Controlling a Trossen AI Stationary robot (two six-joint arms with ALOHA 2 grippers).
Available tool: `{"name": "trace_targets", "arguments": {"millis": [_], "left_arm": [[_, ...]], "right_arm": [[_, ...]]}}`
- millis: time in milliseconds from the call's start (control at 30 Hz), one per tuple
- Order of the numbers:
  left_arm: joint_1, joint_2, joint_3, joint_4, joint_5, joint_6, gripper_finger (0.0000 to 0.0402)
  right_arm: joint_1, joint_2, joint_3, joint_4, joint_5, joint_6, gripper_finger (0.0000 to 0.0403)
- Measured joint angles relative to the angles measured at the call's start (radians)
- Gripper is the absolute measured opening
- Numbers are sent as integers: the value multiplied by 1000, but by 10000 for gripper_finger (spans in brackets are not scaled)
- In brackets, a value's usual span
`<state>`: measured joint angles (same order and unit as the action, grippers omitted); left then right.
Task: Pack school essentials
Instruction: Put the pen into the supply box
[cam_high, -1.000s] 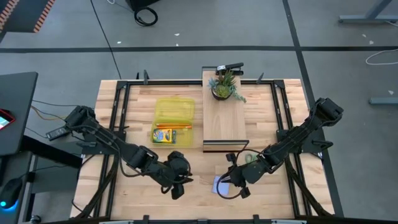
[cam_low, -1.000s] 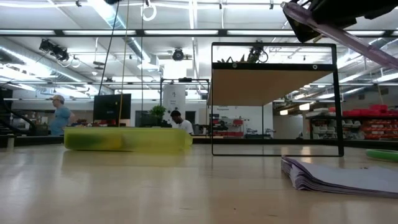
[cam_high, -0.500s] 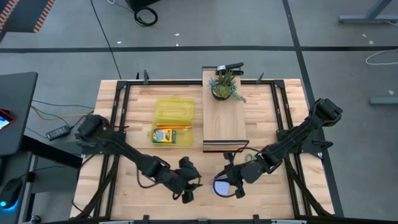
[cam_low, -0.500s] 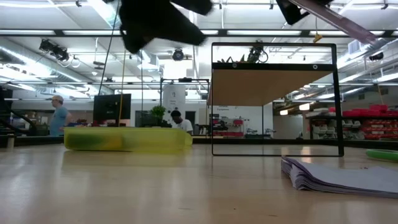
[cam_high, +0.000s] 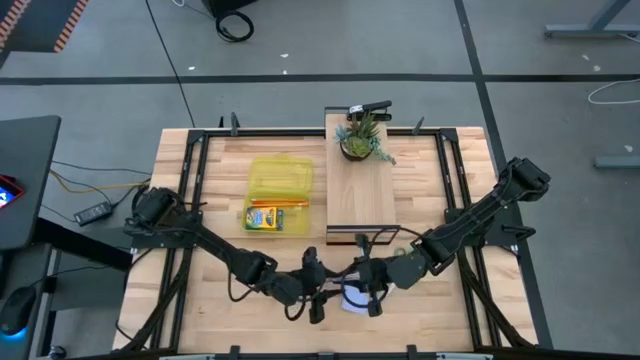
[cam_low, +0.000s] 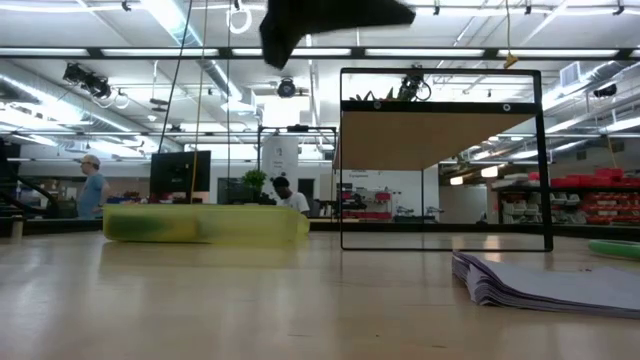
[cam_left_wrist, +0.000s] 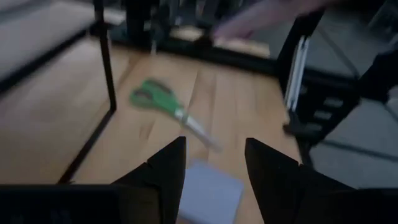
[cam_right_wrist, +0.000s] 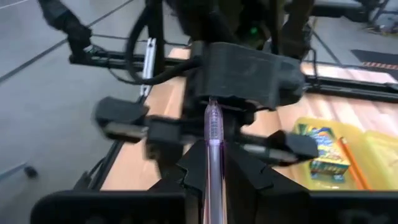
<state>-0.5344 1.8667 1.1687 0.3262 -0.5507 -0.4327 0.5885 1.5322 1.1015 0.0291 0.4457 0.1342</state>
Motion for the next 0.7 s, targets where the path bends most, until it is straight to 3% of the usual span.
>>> {"name": "trace_targets", "arguments": {"millis": [300,700], "left_arm": [[31,-1,1,205,-7,105,160],[31,-7,2,356,-6,209,144]], "right_arm": [[-20,0,62,-19,-1,-2,51],[-14,1,138,-18,4,-30,51]]}}
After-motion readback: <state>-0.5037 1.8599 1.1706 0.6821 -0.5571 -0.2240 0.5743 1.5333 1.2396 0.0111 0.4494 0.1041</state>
